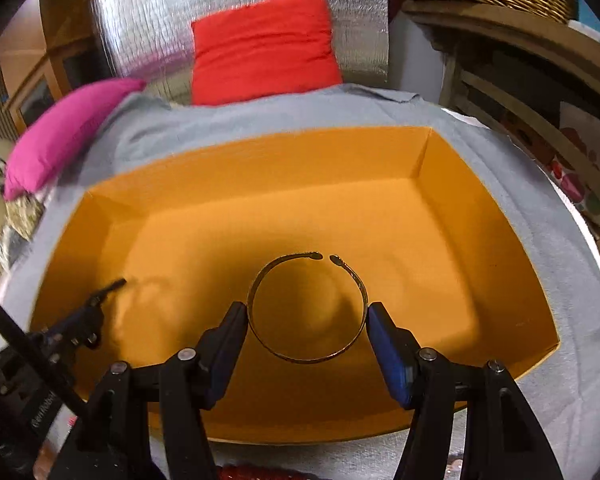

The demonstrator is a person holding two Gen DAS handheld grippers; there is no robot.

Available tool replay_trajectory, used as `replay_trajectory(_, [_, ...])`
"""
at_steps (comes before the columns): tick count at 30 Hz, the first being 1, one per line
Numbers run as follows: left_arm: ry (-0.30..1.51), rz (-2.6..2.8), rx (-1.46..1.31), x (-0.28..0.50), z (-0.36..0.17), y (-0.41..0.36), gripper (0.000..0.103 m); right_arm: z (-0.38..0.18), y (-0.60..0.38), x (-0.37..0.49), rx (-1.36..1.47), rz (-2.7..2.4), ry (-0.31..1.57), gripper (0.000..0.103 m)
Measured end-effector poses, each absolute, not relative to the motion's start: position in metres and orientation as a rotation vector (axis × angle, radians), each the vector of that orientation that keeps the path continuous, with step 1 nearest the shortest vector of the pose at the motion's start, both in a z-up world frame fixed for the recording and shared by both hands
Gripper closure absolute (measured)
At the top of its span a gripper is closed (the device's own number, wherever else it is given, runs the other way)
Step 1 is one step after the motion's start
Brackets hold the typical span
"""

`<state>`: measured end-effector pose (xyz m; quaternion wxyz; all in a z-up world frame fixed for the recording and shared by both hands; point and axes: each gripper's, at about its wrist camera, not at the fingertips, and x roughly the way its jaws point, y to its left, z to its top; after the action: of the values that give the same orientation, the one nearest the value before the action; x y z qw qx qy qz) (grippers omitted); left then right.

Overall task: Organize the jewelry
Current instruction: 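Lower the black cord bracelet into the orange tray while the right gripper drops the silver bangle in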

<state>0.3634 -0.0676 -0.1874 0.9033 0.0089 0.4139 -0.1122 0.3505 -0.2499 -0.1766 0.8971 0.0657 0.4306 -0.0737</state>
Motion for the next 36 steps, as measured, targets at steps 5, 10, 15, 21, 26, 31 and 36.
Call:
replay_trajectory(5, [0.864,-0.224,0.042,0.364,-0.191,-0.070,0.096,-0.178,-0.249,0.349,0.116,-0.148,0.906,0.039])
replay_trajectory(10, [0.868,-0.232,0.044,0.365,-0.192,-0.070,0.096,-0.183,-0.249,0.350,0.092,-0.153,0.924,0.039])
replay_trajectory(15, [0.871,-0.240,0.046,0.366,-0.192,-0.072,0.095,-0.188,-0.243,0.351,0.032,-0.170,0.943,0.037])
replay_trajectory(21, [0.867,-0.284,0.043,0.364,-0.190,-0.077,0.071,-0.188,-0.244,0.351,0.036,-0.151,0.950,0.035])
replay_trajectory(26, [0.826,-0.294,0.074,0.354,-0.182,-0.081,0.047,-0.183,-0.247,0.348,0.054,-0.129,0.939,0.034])
replay_trajectory(31, [0.789,-0.239,0.042,0.350,-0.173,-0.069,0.035,-0.162,-0.269,0.332,0.191,-0.131,0.860,0.026])
replay_trajectory(36, [0.764,-0.205,-0.004,0.343,-0.163,-0.053,0.035,-0.144,-0.297,0.307,0.262,-0.165,0.781,0.026])
